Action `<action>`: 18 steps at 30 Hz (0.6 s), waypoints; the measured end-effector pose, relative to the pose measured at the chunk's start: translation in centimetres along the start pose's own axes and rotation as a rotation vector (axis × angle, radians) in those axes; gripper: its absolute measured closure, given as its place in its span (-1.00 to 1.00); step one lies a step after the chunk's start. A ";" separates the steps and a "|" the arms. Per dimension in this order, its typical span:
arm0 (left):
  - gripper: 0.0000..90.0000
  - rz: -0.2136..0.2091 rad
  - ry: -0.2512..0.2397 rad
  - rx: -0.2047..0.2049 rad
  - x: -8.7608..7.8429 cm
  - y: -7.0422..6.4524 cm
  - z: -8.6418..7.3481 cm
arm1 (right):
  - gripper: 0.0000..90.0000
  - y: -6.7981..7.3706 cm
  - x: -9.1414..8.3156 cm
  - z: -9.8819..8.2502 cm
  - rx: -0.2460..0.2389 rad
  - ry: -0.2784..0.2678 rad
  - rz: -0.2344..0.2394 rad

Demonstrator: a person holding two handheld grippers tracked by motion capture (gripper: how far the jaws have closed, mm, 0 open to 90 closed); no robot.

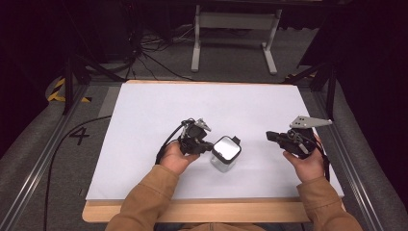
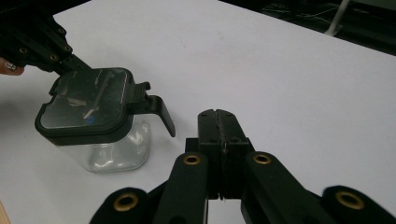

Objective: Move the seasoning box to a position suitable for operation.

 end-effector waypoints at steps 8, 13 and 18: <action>0.99 -0.038 0.047 0.008 -0.4 -1.1 -0.3 | 1.00 -0.2 -0.3 0.3 0.005 -0.016 -0.001; 0.99 -0.075 0.084 0.008 -0.7 -1.9 -0.7 | 1.00 -0.1 -0.3 0.5 0.010 -0.019 0.002; 0.99 -0.123 0.137 0.022 -0.4 -3.1 -1.1 | 1.00 -0.1 -0.1 0.5 0.006 -0.021 0.004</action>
Point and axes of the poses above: each handheld gripper's, and its own axes: x roughly forward along the jaws, z roughly out of its top, y roughly to its left, the point moved 7 cm from there along x, roughly forward along the jaws, and after that the axes turned 15 degrees about -y, right-handed, at the moved point
